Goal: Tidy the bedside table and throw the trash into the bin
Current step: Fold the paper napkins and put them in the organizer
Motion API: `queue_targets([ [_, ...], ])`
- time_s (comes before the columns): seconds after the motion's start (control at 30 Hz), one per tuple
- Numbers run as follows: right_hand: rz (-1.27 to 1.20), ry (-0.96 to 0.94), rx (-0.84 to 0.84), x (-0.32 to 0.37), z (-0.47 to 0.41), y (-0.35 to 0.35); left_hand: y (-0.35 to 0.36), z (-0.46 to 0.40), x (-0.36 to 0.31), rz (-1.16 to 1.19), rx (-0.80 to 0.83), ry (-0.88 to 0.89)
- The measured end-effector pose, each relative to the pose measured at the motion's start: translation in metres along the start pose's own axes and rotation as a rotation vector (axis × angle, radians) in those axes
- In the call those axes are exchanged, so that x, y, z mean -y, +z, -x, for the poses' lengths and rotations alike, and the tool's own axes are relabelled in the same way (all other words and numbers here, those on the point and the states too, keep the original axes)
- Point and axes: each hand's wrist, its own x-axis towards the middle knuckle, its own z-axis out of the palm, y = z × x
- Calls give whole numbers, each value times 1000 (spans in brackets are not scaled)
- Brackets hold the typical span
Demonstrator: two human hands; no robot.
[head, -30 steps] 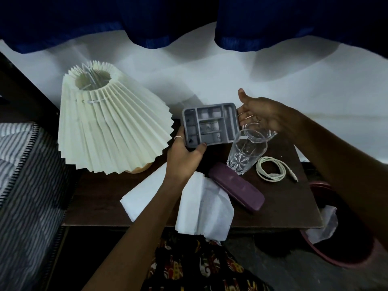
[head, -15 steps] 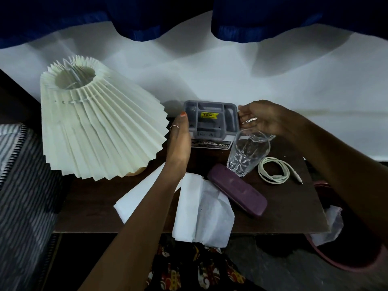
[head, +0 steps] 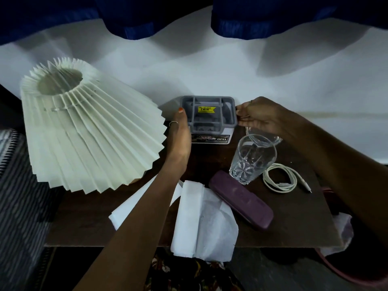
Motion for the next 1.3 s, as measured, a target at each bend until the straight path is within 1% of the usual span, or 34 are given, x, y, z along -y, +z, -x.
queue_targets([
  [0.17,14,-11,-24,-1,-6,0,2,-5,0,-37,13,63],
  [0.3,75,4,-47,-1,-1,-3,1,-2,3,-73,6,17],
  [0.4,90,1,-90,0,7,-10,-4,13,10,-112,15,68],
  [0.5,69,-60,-96,5,27,-20,-13,31,18,-123,29,68],
  [0.6,7,-171,-74,8,56,-30,-24,56,26,-136,53,45],
  [0.73,-96,-311,-8,-5,107,-46,-42,97,38,-218,110,109],
  [0.77,-140,-336,-8,-12,117,-46,-47,104,42,-244,112,113],
  [0.8,-155,-355,-53,-21,128,-46,-51,112,46,-279,112,125],
  [0.83,-133,-366,-130,-31,137,-42,-55,119,51,-322,111,141],
  [0.9,-14,-325,-301,-58,152,-33,-62,134,59,-399,101,174],
  [0.93,60,-291,-338,-74,156,-29,-65,140,63,-417,96,188],
  [1.03,230,-237,-357,-115,169,-19,-71,156,72,-455,85,201],
  [1.1,295,-262,-400,-127,173,-15,-74,161,78,-486,78,216],
  [1.2,365,-332,-491,-121,178,-5,-79,168,83,-521,79,244],
  [1.3,449,-428,-484,-110,177,5,-81,170,85,-529,67,260],
])
